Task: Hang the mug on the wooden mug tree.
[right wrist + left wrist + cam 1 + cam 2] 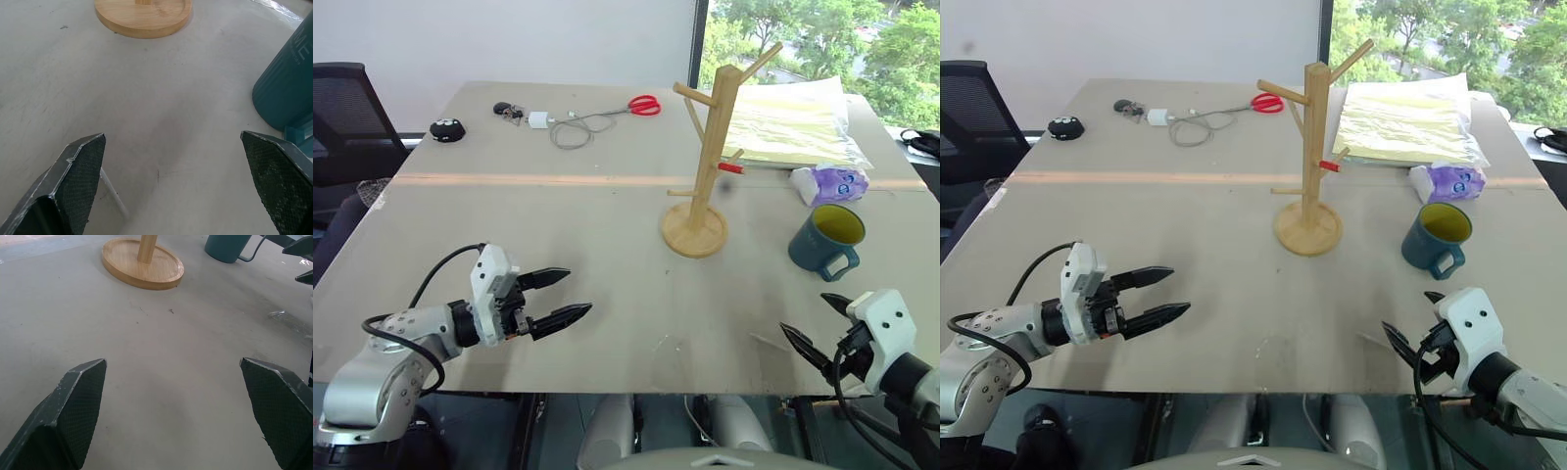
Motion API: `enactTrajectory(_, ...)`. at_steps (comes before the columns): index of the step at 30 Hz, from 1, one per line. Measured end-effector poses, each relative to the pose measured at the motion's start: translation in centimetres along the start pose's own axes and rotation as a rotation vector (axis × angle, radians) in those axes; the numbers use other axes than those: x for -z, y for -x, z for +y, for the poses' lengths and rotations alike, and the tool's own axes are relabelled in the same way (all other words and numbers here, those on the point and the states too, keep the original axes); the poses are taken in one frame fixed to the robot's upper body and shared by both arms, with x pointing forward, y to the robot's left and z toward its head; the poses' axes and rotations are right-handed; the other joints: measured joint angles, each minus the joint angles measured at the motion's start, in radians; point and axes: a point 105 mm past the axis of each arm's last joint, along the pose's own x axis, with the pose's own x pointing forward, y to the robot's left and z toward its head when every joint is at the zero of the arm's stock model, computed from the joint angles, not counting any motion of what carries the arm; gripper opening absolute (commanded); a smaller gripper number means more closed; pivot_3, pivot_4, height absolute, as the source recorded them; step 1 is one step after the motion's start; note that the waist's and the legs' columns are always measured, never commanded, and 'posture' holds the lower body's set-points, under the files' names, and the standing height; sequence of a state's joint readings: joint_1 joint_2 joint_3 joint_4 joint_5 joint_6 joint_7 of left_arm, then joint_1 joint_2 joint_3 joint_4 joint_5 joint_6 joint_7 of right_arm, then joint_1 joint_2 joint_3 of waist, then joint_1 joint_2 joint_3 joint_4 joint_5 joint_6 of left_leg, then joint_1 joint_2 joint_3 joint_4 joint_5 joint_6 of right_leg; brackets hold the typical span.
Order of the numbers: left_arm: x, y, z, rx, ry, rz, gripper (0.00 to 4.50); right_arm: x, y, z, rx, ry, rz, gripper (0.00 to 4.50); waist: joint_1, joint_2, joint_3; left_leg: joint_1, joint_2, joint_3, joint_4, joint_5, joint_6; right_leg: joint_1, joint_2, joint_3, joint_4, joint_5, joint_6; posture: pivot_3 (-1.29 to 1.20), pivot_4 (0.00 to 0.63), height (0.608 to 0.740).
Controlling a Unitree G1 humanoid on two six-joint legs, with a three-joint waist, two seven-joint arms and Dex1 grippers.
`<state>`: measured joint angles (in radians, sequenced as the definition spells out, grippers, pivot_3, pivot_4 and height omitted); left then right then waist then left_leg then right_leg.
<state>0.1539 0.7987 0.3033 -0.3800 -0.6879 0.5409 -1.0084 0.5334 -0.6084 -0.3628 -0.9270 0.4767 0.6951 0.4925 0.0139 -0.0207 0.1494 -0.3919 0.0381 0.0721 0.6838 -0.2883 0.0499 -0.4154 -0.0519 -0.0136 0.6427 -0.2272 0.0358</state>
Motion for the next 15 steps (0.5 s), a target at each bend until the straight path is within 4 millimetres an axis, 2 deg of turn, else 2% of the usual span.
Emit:
enactTrajectory(2,-0.2,-0.1,0.0,0.005,-0.005,-0.004,4.50,0.1,0.0,-0.1,0.018,-0.003,-0.004,4.46,0.001,0.000,0.000,0.000,0.000,0.000,-0.001,0.000,0.000,0.000,0.001,0.000,0.000,0.001,-0.001,0.00,0.150,0.740)
enactTrajectory(6,-2.7,-0.8,-0.1,0.065,-0.078,-0.069,4.50,1.0,-0.9,0.1,0.158,-0.055,-0.027,4.46,0.002,0.000,0.000,-0.003,0.000,-0.001,-0.001,0.000,0.000,-0.001,0.003,-0.001,-0.001,0.001,-0.001,0.00,0.150,0.740)
enactTrajectory(10,-3.7,-1.6,-1.5,0.175,-0.124,-0.082,4.50,1.5,-1.2,-1.2,0.381,-0.113,-0.034,4.46,-0.004,0.000,0.000,-0.002,-0.001,0.002,0.000,0.002,-0.003,-0.002,0.003,0.001,0.000,0.000,0.001,0.00,0.150,0.740)
enactTrajectory(12,-4.9,-2.0,-2.2,0.223,-0.165,-0.107,4.50,1.7,-1.3,-1.7,0.507,-0.161,-0.034,4.46,-0.003,0.001,0.000,-0.003,0.000,0.001,0.000,0.002,-0.004,-0.004,0.003,0.001,0.000,0.000,0.001,0.00,0.150,0.740)
enactTrajectory(15,-6.0,-2.1,-3.3,0.287,-0.193,-0.136,4.50,1.4,-1.6,-2.3,0.611,-0.195,-0.049,4.46,-0.004,0.001,0.000,-0.003,0.000,0.001,-0.001,0.003,-0.005,-0.004,0.003,0.001,0.000,0.000,0.001,0.00,0.150,0.740)
